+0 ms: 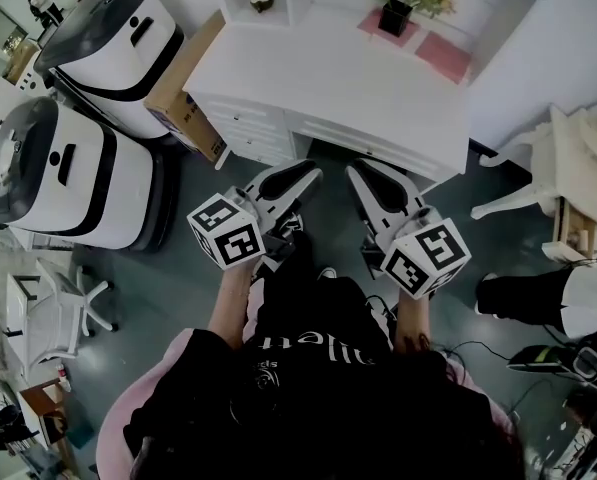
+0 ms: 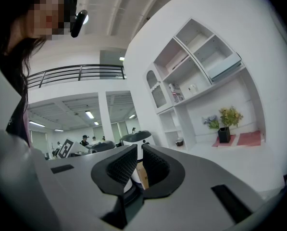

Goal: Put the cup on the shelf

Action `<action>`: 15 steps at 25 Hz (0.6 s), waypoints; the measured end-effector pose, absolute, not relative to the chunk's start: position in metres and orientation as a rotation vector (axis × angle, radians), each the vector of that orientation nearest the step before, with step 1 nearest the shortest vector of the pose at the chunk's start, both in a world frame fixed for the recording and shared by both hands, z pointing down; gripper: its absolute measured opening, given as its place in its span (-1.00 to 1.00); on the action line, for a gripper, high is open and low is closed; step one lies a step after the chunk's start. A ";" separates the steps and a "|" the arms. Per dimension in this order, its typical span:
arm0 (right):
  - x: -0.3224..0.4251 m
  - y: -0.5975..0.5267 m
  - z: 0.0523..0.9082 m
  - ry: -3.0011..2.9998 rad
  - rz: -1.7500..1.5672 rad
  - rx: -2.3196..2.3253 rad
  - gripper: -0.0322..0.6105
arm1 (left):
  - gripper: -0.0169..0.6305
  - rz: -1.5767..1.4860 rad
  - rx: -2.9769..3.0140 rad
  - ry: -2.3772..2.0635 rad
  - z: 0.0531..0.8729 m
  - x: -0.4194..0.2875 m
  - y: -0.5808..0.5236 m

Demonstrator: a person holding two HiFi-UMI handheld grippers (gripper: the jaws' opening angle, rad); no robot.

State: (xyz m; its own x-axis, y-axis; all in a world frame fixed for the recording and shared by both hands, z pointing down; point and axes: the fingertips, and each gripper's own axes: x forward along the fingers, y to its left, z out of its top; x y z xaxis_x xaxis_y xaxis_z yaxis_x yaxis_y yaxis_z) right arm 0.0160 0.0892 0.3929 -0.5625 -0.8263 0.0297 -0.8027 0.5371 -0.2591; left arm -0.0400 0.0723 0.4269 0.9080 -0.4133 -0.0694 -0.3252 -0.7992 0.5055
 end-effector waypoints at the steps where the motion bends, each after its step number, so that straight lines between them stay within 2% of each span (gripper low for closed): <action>1: 0.016 0.089 0.393 2.669 -0.371 -1.417 -0.69 | -0.72 -0.241 2.578 -0.531 0.427 -0.040 0.072; 15: 0.015 0.099 0.396 2.680 -0.360 -1.399 -0.69 | -0.72 -0.195 2.617 -0.560 0.433 -0.036 0.089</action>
State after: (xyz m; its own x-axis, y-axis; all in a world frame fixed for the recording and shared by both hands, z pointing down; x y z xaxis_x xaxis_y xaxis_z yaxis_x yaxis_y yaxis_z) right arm 0.0152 0.0990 0.3957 -0.5738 -0.8187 0.0229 -0.7956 0.5506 -0.2525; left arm -0.0362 0.0887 0.4326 0.9072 -0.4185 -0.0421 -0.3542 -0.8140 0.4604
